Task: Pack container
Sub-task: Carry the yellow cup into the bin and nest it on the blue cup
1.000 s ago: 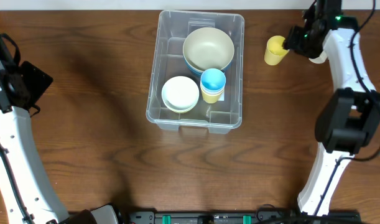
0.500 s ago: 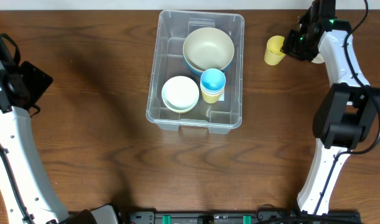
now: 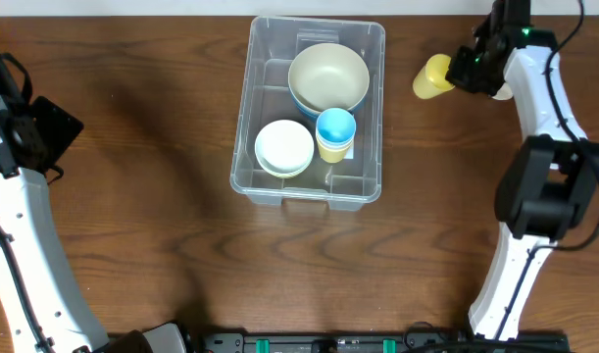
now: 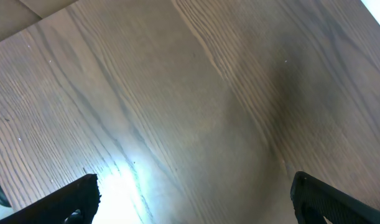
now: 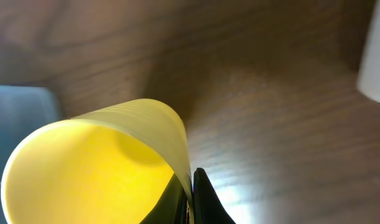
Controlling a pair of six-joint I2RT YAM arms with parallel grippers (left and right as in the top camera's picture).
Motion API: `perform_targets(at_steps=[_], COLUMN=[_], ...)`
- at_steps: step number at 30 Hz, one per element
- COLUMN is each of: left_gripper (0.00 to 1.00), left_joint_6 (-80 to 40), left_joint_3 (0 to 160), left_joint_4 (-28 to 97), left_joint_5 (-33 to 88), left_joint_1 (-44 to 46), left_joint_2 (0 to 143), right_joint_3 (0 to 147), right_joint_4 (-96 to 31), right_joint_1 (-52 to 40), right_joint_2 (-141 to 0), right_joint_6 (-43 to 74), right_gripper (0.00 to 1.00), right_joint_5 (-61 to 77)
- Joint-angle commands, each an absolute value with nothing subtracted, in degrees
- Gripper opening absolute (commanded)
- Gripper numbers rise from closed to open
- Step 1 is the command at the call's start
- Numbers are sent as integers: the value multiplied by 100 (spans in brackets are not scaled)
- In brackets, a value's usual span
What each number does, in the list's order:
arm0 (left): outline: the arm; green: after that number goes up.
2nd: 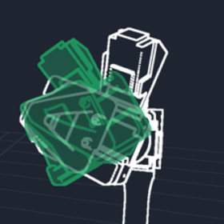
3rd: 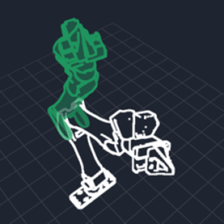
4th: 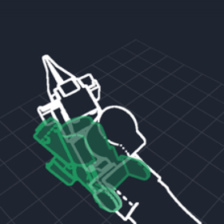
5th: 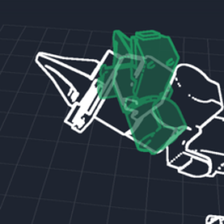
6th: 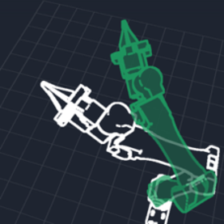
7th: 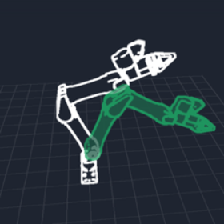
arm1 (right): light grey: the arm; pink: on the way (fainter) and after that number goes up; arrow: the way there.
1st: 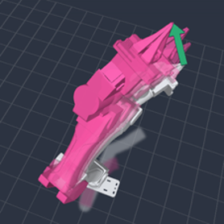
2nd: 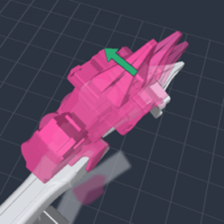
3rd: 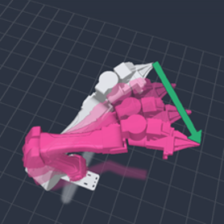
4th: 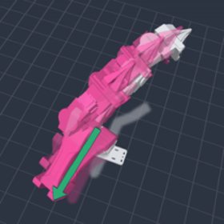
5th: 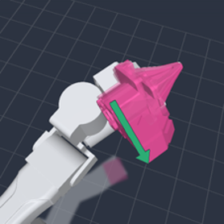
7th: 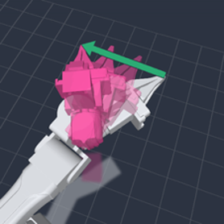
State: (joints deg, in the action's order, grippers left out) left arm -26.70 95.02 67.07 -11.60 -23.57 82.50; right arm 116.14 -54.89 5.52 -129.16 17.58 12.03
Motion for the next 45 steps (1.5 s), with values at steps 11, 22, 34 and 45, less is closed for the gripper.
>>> perform_targets(at_steps=[11,22,34,45], left_gripper=[98,98,98,98], left_joint_6=[-2598,-2598,-2598,-2598], left_joint_3=[9581,9581,9581,9581], left_joint_4=[6724,6724,6726,6726], left_joint_5=[-1227,-1227,-1227,-1227], left_joint_1=[-2383,-2383,-2383,-2383], left_joint_2=[8252,8252,8252,8252], right_joint_3=[11701,11638,11636,11703], right_joint_4=[-7017,-7310,-7201,-6764], right_joint_1=[-1422,-2123,-2139,-1863], right_joint_2=[-10562,-10997,-11399,-11399], right_joint_6=[646,635,635,836], right_gripper=[1,1,7,73], right_joint_5=[1194,1138,902,578])
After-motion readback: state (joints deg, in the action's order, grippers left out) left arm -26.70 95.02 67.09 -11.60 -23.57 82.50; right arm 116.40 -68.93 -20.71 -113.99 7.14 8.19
